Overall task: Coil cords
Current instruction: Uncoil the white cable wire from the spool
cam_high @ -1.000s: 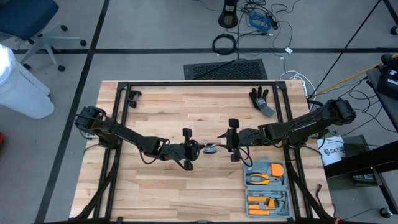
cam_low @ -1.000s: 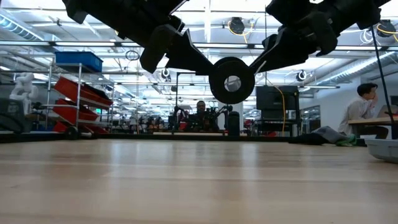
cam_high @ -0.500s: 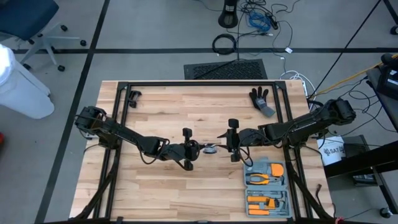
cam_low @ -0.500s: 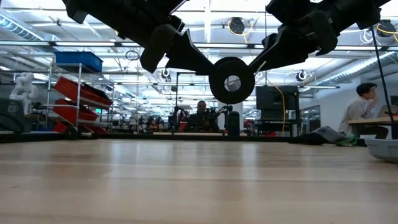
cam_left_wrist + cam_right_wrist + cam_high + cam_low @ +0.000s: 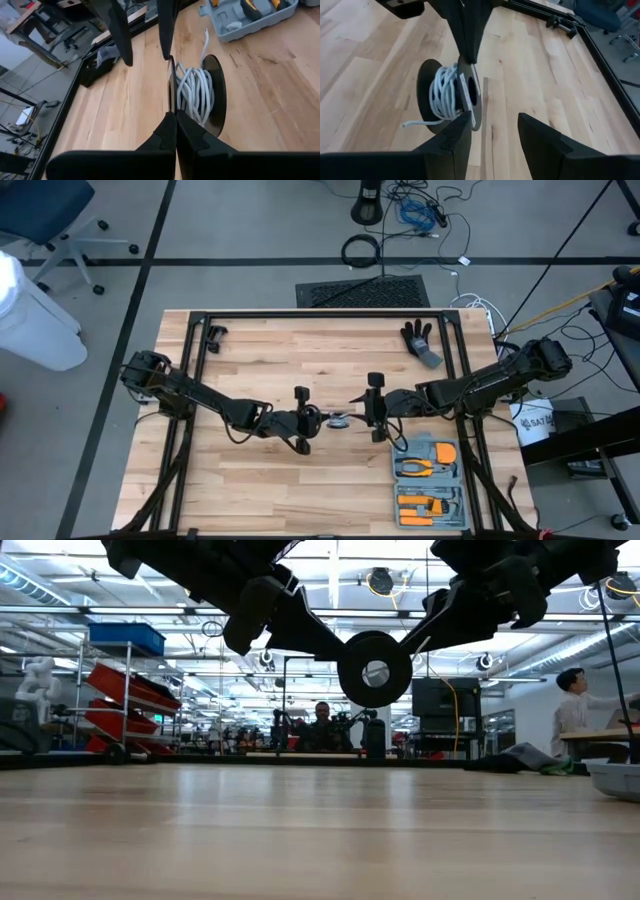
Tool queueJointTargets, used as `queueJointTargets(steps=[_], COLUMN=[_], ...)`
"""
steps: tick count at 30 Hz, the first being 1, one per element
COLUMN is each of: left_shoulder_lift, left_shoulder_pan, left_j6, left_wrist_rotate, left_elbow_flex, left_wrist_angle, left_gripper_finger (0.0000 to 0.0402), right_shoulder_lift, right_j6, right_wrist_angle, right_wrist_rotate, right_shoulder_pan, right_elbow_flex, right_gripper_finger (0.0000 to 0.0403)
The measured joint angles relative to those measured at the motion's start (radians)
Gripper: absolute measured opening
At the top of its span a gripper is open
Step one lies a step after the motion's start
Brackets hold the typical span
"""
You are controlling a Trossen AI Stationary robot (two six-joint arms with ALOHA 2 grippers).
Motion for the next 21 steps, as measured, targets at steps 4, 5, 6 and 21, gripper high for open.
queueJointTargets(steps=[4,5,6,21], left_shoulder_lift=[0.000,0.000,0.000,0.000], left_shoulder_pan=[0.000,0.000,0.000,0.000], left_j6=[-0.001,-0.001,-0.001,-0.015], left_wrist_rotate=[0.000,0.000,0.000,0.006], left_elbow_flex=[0.000,0.000,0.000,0.000], left_wrist_angle=[0.000,0.000,0.000,0.004], left_gripper_finger=[0.0000,0.0000,0.0000,0.0000], right_shoulder_lift=[0.000,0.000,0.000,0.004], right_j6=[0.000,0.000,0.000,0.000], right_wrist_angle=[0.000,0.000,0.000,0.000], right_wrist_rotate=[-0.003,-0.003,-0.003,-0.033], right_shoulder_pan=[0.000,0.000,0.000,0.000], right_elbow_flex=[0.000,0.000,0.000,0.000], right_gripper_finger=[0.0147,0.0147,0.0147,0.0147])
